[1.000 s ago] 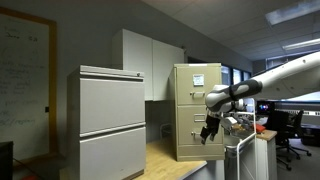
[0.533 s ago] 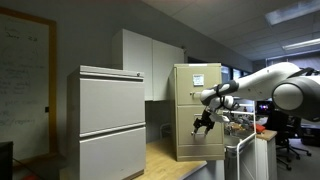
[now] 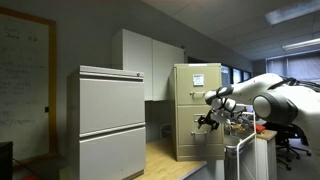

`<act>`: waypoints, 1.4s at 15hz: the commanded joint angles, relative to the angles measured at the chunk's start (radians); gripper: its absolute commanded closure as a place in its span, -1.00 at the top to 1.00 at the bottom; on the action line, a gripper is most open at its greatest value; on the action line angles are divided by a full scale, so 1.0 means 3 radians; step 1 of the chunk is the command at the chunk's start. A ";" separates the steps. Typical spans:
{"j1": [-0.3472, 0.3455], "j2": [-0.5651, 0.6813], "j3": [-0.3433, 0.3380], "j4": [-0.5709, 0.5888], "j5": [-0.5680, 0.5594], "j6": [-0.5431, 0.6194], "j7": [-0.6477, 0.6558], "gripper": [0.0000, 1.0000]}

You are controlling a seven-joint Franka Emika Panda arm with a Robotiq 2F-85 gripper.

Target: Open the bottom drawer of the right cabinet

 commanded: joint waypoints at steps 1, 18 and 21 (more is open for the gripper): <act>-0.0245 0.0237 0.0092 0.0304 0.0274 -0.0065 0.0213 1.00; -0.0476 0.0700 0.0099 0.0595 0.0332 -0.0030 0.0553 1.00; -0.0412 0.0747 0.0075 0.0618 0.0007 -0.0031 0.0619 1.00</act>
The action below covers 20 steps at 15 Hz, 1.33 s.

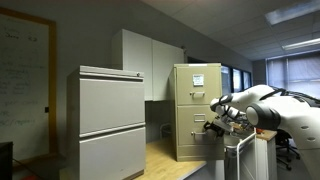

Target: Open the bottom drawer of the right cabinet

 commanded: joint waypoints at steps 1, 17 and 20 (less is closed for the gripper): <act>0.0068 0.0129 -0.0013 0.0183 -0.0421 0.0001 0.0214 1.00; 0.0637 -0.0299 0.0074 -0.0199 -0.2121 -0.0061 0.0470 -0.89; 0.0598 -0.0449 0.0069 -0.0536 -0.2112 0.0160 0.0402 -0.87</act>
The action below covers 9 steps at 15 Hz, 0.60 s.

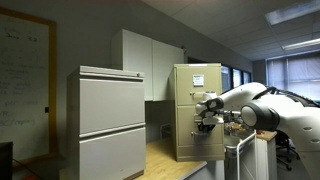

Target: Open the bottom drawer of the right cabinet

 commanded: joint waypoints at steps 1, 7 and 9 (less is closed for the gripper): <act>0.0036 -0.0388 0.0057 -0.0734 -0.0059 0.0048 -0.0318 -0.90; -0.0070 -0.0636 0.0090 -0.1159 0.0125 0.0500 -0.0456 -0.91; -0.0081 -0.0723 0.0094 -0.1304 0.0189 0.0620 -0.0487 -0.91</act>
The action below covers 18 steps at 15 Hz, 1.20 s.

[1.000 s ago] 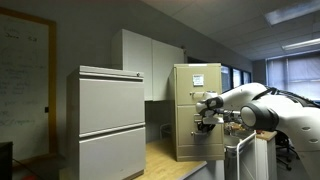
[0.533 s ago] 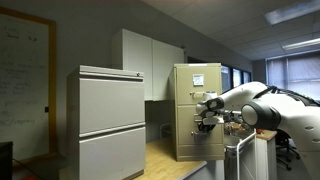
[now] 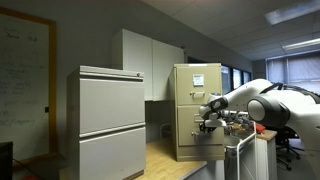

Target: Open the bottom drawer of the right cabinet

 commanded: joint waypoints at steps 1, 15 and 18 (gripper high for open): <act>-0.0052 -0.0436 0.0057 -0.0720 0.0066 -0.0025 -0.0479 -0.90; -0.0015 -0.1484 -0.0094 -0.1993 0.0312 0.0091 -0.0870 -0.90; 0.0005 -0.1703 -0.0153 -0.2230 0.0273 0.0045 -0.0879 -0.90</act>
